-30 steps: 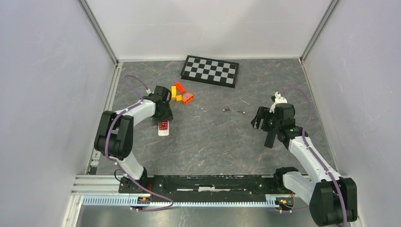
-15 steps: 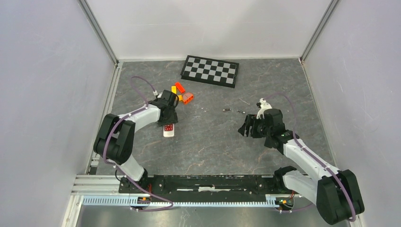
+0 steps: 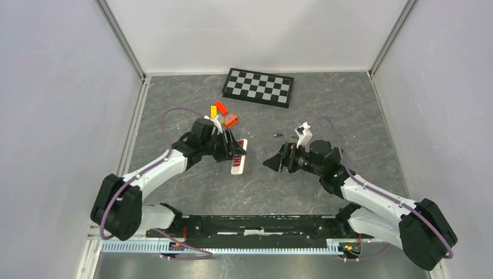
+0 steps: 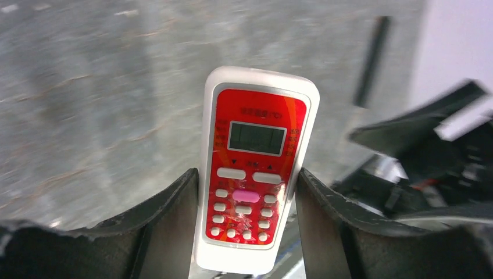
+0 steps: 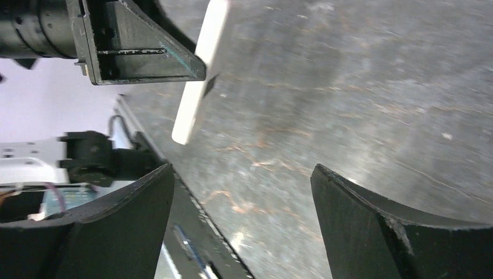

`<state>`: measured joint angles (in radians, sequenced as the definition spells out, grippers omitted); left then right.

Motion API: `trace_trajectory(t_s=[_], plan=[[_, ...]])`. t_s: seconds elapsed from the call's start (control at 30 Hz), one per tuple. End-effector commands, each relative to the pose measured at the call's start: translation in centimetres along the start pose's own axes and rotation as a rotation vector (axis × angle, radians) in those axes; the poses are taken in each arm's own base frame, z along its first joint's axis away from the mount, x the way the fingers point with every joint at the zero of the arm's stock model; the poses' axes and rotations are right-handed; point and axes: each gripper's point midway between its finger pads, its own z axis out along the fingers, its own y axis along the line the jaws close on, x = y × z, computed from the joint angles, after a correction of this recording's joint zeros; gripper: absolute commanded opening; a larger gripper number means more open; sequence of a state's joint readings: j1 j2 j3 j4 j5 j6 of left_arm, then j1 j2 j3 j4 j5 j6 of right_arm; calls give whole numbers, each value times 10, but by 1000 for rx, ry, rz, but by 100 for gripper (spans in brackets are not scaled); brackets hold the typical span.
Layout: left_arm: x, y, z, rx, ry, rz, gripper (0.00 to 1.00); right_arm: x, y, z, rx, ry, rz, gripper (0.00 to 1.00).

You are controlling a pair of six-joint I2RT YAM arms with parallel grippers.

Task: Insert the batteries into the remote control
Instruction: Pick up the remote control from the center of the board, then adjust the remote control.

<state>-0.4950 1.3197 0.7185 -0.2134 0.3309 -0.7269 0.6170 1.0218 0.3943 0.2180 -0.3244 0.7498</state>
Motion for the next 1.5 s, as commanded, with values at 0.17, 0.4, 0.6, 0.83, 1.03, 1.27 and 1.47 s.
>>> trace_trajectory(t_s=[0.17, 0.4, 0.6, 0.83, 1.03, 1.27, 1.47], plan=[[-32, -134, -68, 571, -64, -37, 43, -51, 110, 5, -352, -153, 101, 96], [-34, -161, -90, 717, -37, -83, 42, -59, 145, 2, -478, -175, 142, 97], [-33, -171, -103, 788, -22, -98, 43, -66, 158, -8, -567, -225, 177, 84], [-34, -175, -108, 808, -35, -95, 46, -64, 170, -6, -617, -203, 151, 62], [-35, -175, -110, 811, -45, -103, 48, -59, 163, 8, -577, -176, 147, 73], [-36, -179, -116, 830, -58, -99, 48, -59, 164, 8, -590, -182, 152, 62], [-35, -174, -112, 815, -67, -102, 63, -58, 162, 9, -591, -197, 107, 39]])
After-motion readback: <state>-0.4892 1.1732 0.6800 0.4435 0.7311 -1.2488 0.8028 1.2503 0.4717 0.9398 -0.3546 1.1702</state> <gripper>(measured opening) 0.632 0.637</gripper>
